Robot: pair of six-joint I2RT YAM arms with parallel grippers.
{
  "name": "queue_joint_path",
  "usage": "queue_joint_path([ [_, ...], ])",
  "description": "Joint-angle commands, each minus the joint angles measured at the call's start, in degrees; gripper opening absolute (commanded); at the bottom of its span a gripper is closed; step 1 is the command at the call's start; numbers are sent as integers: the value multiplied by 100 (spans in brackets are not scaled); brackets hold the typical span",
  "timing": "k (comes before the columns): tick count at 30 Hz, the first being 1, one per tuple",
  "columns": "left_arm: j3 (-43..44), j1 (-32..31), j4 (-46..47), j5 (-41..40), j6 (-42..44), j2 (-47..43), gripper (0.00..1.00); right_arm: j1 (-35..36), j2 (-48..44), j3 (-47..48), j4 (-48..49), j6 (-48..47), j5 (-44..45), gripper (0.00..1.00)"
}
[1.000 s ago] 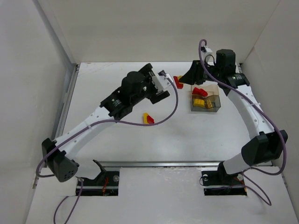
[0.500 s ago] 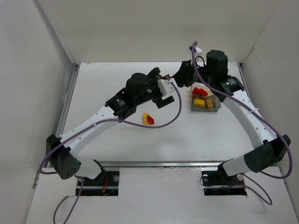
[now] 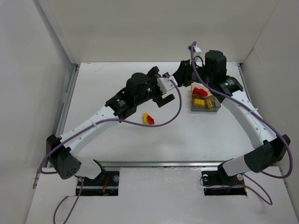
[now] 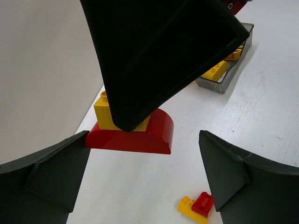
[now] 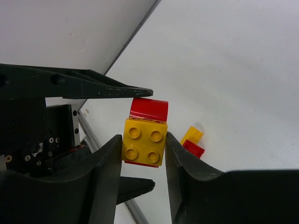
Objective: Sort the legos into containers by color
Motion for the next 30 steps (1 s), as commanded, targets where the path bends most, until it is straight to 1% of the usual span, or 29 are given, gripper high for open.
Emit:
queue_joint_path([
  [1,301,-21,196,-277,4,44,96,75,-116,39,404,78,94,0],
  [2,370,-21,195,-278,5,97,91,75,-116,39,404,78,94,0],
  [4,424,-21,108,-278,65,98,88,75,-116,-14,404,78,94,0],
  [5,424,-21,55,-278,66,98,88,75,-116,-14,404,78,94,0],
  [8,424,-21,55,-278,66,98,88,75,-116,-14,343,78,94,0],
  [10,424,-21,55,-278,145,98,92,75,-63,-14,264,78,94,0],
  [15,424,-21,2,-330,277,98,95,75,-10,-14,202,26,94,0],
  [17,424,-21,-50,-331,277,46,96,75,-10,38,141,-35,225,0],
  [22,424,-21,-51,-331,330,45,96,75,156,100,-201,-168,331,0],
  [25,476,-21,-51,-331,330,45,97,75,157,100,-202,-220,331,0],
  [28,476,-21,-51,-331,330,-8,96,75,157,48,-132,-220,217,0],
  [30,476,-21,-103,-191,278,-8,96,75,157,48,-132,-220,156,0],
])
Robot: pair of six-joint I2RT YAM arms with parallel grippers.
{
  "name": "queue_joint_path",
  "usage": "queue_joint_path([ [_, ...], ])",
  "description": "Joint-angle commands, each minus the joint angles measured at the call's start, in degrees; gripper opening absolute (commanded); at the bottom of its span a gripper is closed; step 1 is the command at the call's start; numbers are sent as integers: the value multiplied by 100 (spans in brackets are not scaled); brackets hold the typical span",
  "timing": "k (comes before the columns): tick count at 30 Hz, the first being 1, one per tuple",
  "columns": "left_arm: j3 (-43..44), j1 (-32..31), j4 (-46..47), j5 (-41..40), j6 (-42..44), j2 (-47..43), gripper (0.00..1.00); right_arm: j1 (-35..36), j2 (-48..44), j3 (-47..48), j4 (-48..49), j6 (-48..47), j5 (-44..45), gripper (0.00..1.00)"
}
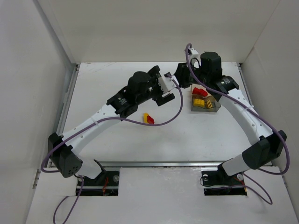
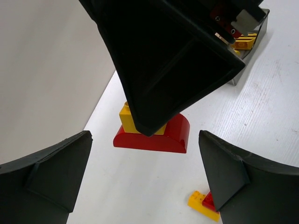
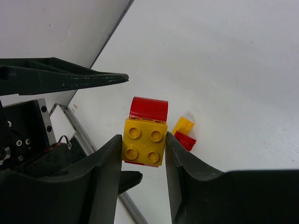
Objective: Sort the legos into containers by color
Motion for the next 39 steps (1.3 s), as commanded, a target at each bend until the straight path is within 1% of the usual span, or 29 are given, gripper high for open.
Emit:
queue_joint_path([
  [1,280,-21,24,157,-14,-169,96,45,-75,50,172,-83,-94,0],
  [5,280,-21,-65,351,-84,-117,94,45,-75,50,278,-30,-235,0],
  [6,280,-21,-65,351,-84,-117,89,45,-127,50,278,-30,-235,0],
  [9,332,-21,-117,299,-137,-64,81,45,-128,50,278,-30,-235,0],
  [10,332,-21,-118,298,-137,-64,76,45,-189,-11,339,-30,-287,0],
  [17,447,-21,-170,246,-189,50,61,45,-242,-117,392,-30,-402,0],
  [18,447,-21,-170,246,-189,50,55,45,-242,-117,392,-30,-402,0],
  [20,447,-21,-170,246,-189,50,49,45,-295,-179,392,-30,-402,0],
  [22,447,-21,-170,246,-189,50,49,45,-295,-179,392,-30,-463,0],
  [24,447,-21,-241,246,-189,50,69,45,-347,-179,445,-30,-463,0],
  [26,447,-21,-381,246,-137,50,87,45,-347,-179,445,-30,-394,0],
  [27,447,-21,-468,298,-137,50,98,45,-347,-179,445,-30,-393,0],
  [28,447,-21,-469,298,-137,50,100,45,-347,-179,445,-30,-393,0],
  [34,447,-21,-540,246,-137,50,100,45,-347,-126,445,23,-446,0],
  [36,447,-21,-540,246,-137,50,95,45,-347,-126,497,23,-446,0],
  [38,447,-21,-469,184,-137,50,93,45,-347,-126,497,23,-446,0],
  [39,447,-21,-469,184,-137,50,89,45,-347,-126,497,23,-446,0],
])
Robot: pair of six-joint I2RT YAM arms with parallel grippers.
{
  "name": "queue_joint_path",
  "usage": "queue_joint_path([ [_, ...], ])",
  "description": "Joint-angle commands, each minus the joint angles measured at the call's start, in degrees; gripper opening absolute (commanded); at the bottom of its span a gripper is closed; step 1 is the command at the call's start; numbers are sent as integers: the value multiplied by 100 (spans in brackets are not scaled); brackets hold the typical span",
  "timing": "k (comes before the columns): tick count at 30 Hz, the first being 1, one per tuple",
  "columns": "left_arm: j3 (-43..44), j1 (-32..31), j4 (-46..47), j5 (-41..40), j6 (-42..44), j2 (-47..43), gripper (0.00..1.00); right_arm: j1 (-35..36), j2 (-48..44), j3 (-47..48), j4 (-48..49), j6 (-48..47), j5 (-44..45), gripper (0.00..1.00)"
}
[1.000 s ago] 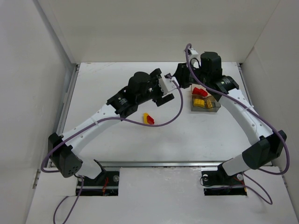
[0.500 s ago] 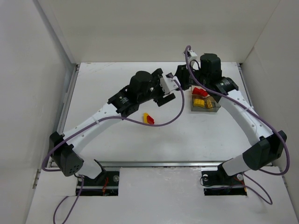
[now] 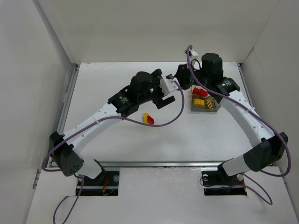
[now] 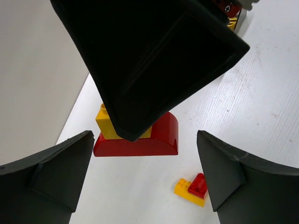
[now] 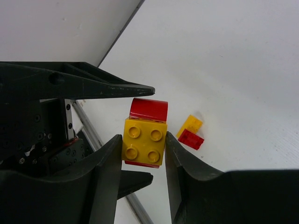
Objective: Sort the legos into containers by color
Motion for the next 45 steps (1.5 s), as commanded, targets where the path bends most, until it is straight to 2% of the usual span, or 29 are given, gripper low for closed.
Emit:
queue_joint_path([
  [1,261,14,197,-32,-12,-61,88,45,-247,75,347,16,-120,0],
  [3,261,14,198,-32,-12,-61,86,97,-247,75,347,16,-120,0],
  [6,261,14,198,-32,-64,-61,80,97,-247,75,347,16,-120,0],
  [7,261,14,250,-32,-65,-61,75,97,-195,75,347,68,-120,0],
  [8,261,14,250,-32,-65,-61,75,97,-194,75,347,69,-120,0],
  [12,261,14,250,-85,-65,-61,61,150,-194,75,399,69,-120,0],
  [18,208,14,250,-138,-65,-61,34,150,-194,23,399,69,-120,0],
  [20,147,14,250,-138,-65,-61,34,150,-194,23,399,69,-59,0],
  [22,147,14,250,-138,-65,-61,45,150,-194,23,399,69,-58,0],
  [24,147,14,180,-7,-65,-113,70,150,-142,23,399,69,-58,0],
  [27,147,14,-13,169,-3,-114,78,150,-142,23,347,69,-58,0],
  [30,269,14,-13,222,-82,-114,91,150,-142,23,347,69,-58,0],
  [41,489,14,92,108,-575,-9,93,150,-142,23,399,130,-58,0],
  [45,489,14,92,56,-514,-8,86,150,-142,23,399,130,-58,0],
])
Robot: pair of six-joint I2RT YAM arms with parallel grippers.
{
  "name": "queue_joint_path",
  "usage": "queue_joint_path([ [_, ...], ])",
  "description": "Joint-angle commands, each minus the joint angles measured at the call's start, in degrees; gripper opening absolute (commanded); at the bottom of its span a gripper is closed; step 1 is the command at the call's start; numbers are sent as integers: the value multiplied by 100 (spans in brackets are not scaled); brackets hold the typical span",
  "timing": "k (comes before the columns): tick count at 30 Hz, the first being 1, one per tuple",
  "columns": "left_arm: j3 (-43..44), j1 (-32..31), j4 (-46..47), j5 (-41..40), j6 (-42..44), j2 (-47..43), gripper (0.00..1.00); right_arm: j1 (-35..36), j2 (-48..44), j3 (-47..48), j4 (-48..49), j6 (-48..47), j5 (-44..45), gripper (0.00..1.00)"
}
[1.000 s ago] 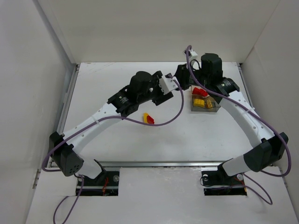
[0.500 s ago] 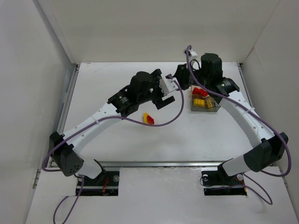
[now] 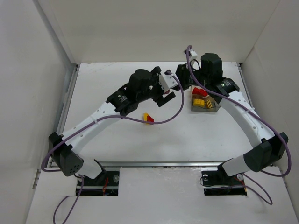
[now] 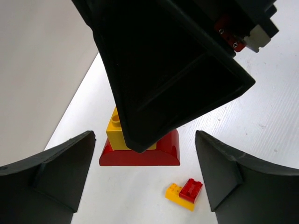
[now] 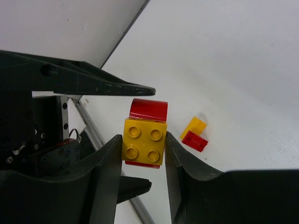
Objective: Sort the legos into containers by color
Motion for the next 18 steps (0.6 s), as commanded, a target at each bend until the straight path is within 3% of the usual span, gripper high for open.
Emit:
queue_joint_path([
  [1,245,-10,184,-27,-91,-15,80,71,-126,25,318,58,-65,0],
  [5,192,-10,9,-27,-30,47,75,71,-126,25,318,58,-65,0],
  [8,306,-10,-44,-27,-30,152,61,71,-126,25,318,58,-118,0],
  [9,306,-10,-44,-27,-30,152,61,71,-126,25,318,58,-118,0],
  [13,306,-10,-97,-27,-30,152,37,71,-126,25,318,58,-118,0],
  [14,358,-10,-97,-27,-30,204,27,71,-126,25,318,58,-118,0],
  [18,359,-10,-150,-150,-30,205,5,71,-179,77,257,58,198,0],
])
